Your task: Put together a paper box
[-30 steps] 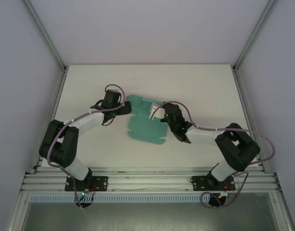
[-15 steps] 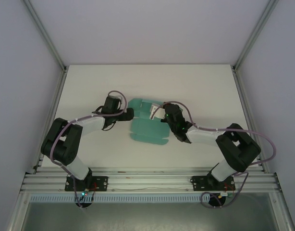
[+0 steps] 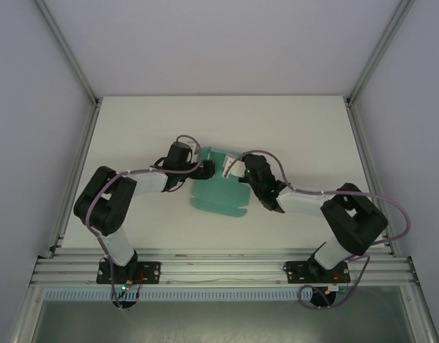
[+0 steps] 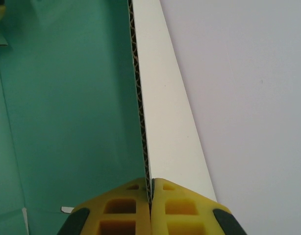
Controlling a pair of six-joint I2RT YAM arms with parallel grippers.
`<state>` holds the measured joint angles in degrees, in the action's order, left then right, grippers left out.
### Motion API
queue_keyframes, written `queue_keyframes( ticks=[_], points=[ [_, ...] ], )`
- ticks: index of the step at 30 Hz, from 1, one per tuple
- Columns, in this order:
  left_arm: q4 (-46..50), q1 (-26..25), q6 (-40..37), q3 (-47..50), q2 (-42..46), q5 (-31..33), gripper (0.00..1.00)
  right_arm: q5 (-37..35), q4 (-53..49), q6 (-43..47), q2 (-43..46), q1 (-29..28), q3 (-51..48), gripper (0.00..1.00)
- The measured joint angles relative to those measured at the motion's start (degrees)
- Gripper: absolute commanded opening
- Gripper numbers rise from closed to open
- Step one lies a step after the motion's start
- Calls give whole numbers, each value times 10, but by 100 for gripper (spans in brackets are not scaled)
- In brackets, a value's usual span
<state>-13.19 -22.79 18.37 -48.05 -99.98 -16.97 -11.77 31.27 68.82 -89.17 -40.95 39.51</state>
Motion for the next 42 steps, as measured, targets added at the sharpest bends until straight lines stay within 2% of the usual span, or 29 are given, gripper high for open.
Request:
queue_keyframes(
  ticks=[4, 10, 18, 22, 26, 30, 33, 39, 42],
  points=[
    [-9, -1, 2, 18, 20, 11, 100, -3, 5, 5, -2, -1, -1, 0],
    [0, -1, 2, 81, 128, 36, 100, -19, 31, 41, -25, -4, -1, 0],
    [56, 0, 13, 94, 256, 139, 100, -31, 113, 111, -70, -4, 14, 0],
    [80, 17, 32, 91, 269, 172, 100, -30, 185, 145, -110, -4, 16, 0],
    [104, 68, 61, 65, 246, 192, 100, -28, 244, 173, -149, -4, 18, 0],
    [88, 120, 71, 46, 210, 189, 100, -23, 260, 185, -155, -4, 19, 0],
    [76, 128, 53, 34, 170, 170, 100, -19, 262, 187, -155, -4, 19, 0],
    [29, 127, -25, 9, 78, 76, 100, -18, 262, 187, -155, -4, 19, 0],
    [12, 127, -57, 9, 49, 10, 100, -18, 258, 186, -154, -4, 19, 0]
  ],
)
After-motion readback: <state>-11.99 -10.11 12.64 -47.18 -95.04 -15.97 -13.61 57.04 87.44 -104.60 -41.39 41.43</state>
